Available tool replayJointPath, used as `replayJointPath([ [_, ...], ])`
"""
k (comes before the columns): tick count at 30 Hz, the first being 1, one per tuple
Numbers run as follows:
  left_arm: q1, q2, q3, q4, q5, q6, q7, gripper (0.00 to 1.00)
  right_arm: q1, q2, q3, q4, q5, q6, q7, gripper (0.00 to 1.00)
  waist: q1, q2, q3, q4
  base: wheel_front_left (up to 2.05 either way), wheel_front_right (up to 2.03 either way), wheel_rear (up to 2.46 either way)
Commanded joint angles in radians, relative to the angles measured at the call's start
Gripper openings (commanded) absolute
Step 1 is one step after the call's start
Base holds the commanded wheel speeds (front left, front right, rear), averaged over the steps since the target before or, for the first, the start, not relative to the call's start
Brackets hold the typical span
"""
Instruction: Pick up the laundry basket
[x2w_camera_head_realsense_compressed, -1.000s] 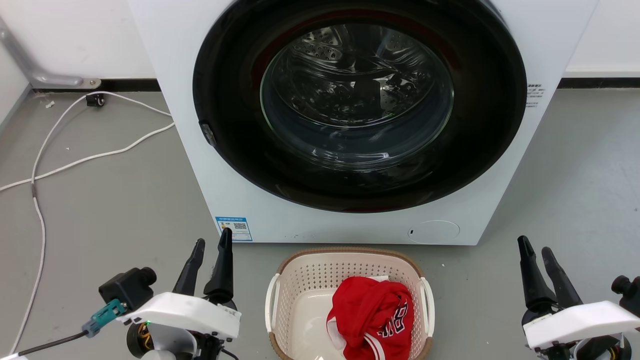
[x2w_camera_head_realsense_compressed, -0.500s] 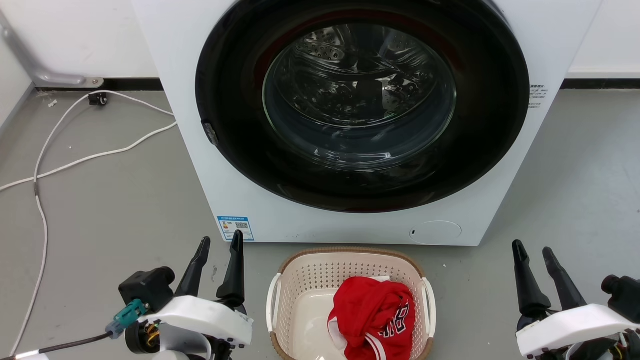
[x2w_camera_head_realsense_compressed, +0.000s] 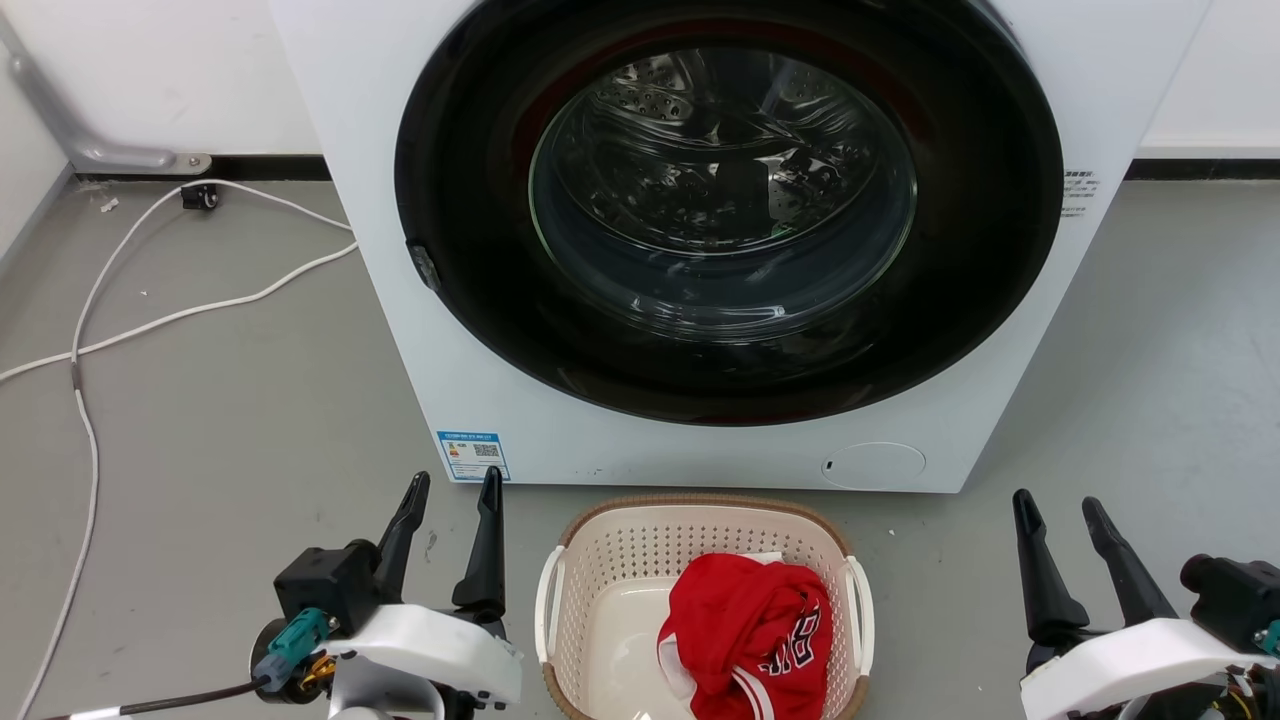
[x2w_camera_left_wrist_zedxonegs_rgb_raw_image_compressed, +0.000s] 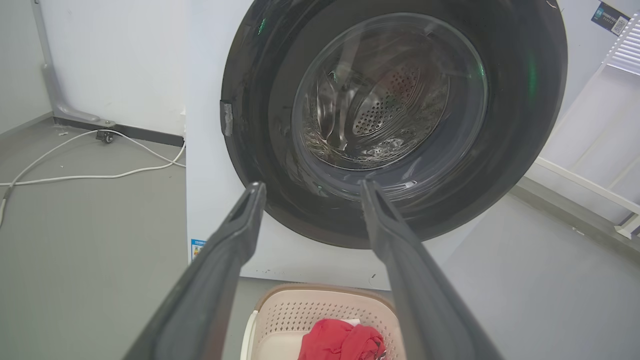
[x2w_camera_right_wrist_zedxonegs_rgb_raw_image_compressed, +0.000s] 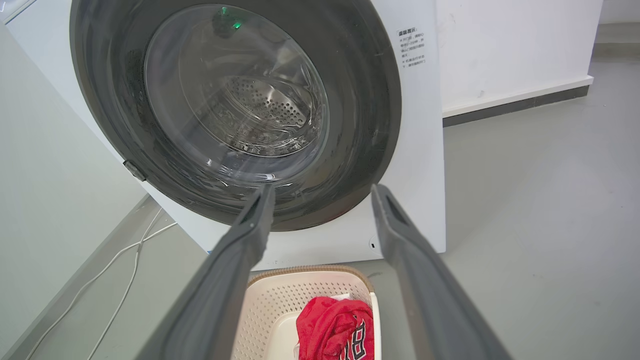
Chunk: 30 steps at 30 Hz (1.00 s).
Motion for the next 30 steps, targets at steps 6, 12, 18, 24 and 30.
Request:
replayJointPath([
  [6,-0.001,0.007,-0.014,-0.016,0.069,0.012,-0.022,1.0,0.01,0.0,0.005,-0.022,-0.076,0.002,-0.012,1.0,0.0,0.0,0.0,0.002,0.0,0.0,0.0],
  [12,0.003,0.006,-0.022,-0.02,0.114,0.016,-0.035,1.0,0.016,0.0,0.008,-0.03,-0.127,0.002,-0.015,1.0,0.0,0.0,0.0,0.004,0.0,0.0,0.0],
  [18,0.009,0.005,-0.026,-0.023,0.159,0.019,-0.049,1.0,0.023,0.0,0.013,-0.036,-0.168,0.002,-0.024,1.0,0.0,0.0,0.001,0.004,0.0,0.0,0.0],
  [24,0.016,0.002,-0.028,-0.02,0.201,0.023,-0.06,1.0,0.03,0.0,0.013,-0.036,-0.211,0.002,-0.032,1.0,0.0,0.0,0.003,0.003,0.0,0.0,0.0],
  [30,0.018,-0.001,-0.03,-0.02,0.243,0.025,-0.072,1.0,0.034,0.0,0.012,-0.033,-0.251,0.001,-0.045,1.0,0.0,0.0,0.005,0.004,0.0,0.0,0.0],
])
